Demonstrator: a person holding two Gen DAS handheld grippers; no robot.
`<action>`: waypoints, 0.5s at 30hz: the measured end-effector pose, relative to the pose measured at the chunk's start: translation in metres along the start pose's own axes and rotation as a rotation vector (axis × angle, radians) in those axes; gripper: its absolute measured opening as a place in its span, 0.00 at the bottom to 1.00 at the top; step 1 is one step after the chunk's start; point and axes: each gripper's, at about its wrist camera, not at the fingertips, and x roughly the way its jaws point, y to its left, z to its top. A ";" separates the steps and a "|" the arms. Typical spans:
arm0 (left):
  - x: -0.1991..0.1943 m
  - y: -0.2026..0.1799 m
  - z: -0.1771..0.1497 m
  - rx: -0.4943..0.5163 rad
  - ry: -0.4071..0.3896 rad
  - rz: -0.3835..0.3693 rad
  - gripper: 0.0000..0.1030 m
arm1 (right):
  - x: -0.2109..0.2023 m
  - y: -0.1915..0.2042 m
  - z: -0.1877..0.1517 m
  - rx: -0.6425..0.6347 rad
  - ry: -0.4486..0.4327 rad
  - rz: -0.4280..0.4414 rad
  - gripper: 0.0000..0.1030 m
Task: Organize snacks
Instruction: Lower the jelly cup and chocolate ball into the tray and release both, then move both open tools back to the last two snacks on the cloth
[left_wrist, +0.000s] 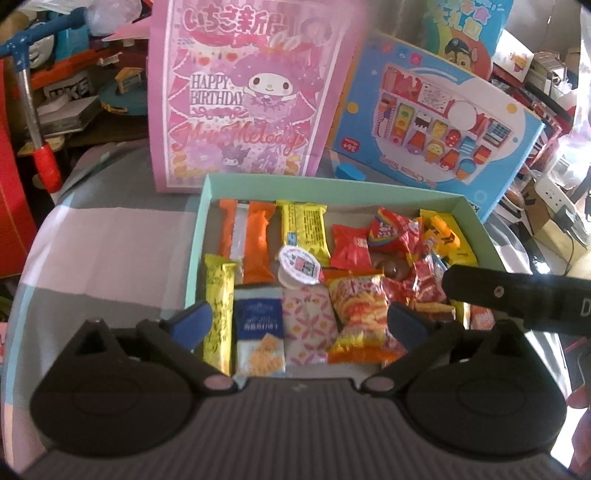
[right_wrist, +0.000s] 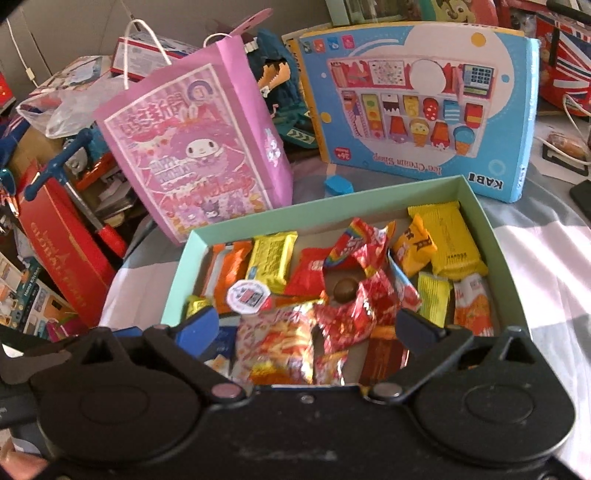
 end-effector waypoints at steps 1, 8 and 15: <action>-0.003 0.000 -0.003 0.002 -0.001 0.001 1.00 | -0.004 0.001 -0.003 0.001 -0.002 0.001 1.00; -0.020 0.009 -0.028 0.004 0.011 0.009 1.00 | -0.022 0.009 -0.026 0.004 0.008 0.016 1.00; -0.027 0.031 -0.056 -0.008 0.044 0.025 1.00 | -0.024 0.012 -0.052 0.029 0.048 0.041 1.00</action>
